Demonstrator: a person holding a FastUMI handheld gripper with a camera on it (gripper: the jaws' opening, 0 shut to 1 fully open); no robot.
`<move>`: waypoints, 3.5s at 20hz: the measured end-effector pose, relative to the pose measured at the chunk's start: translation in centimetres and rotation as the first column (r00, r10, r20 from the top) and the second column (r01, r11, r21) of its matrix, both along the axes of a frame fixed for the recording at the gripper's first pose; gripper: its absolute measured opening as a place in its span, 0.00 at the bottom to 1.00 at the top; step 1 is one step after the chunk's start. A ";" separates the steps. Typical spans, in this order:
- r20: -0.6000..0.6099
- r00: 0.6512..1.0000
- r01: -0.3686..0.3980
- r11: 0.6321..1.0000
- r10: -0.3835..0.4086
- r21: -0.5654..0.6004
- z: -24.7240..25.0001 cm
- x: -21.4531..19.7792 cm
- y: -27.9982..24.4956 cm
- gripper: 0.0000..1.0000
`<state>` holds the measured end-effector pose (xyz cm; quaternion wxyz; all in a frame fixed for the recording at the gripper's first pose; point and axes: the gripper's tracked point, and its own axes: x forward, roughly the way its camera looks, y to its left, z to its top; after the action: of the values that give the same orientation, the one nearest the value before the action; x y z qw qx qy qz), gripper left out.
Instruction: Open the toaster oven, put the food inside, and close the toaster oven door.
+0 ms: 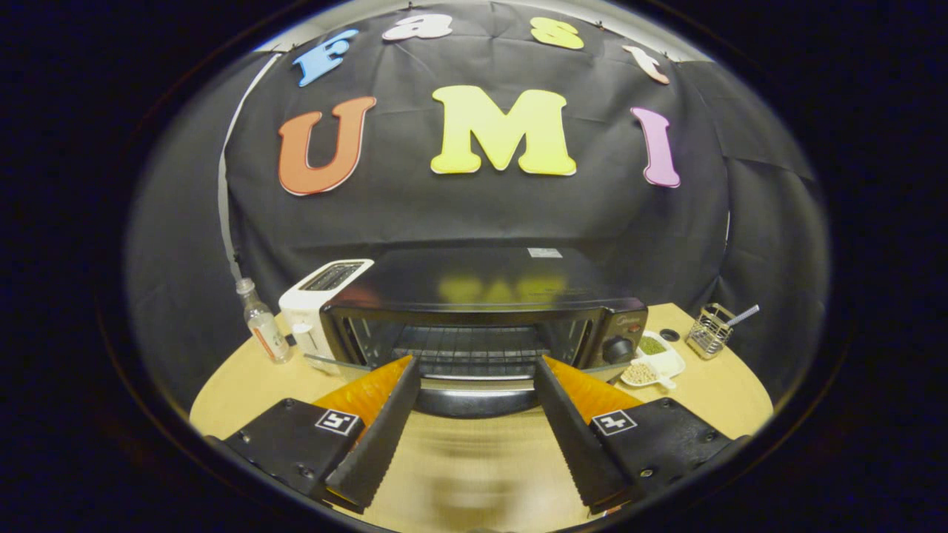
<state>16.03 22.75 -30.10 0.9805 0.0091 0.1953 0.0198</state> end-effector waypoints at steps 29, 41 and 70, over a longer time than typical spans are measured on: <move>-0.313 0.948 -0.071 0.997 0.063 -0.012 -13.6 -9.5 -0.9 1.00; -0.294 0.950 -0.114 0.993 0.108 -0.003 -11.9 -9.8 -2.6 1.00; -0.492 0.774 -0.055 0.817 0.398 0.574 -10.5 -15.6 -22.7 0.39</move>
<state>0.39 0.04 -40.64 0.8173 0.2598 0.4771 0.1920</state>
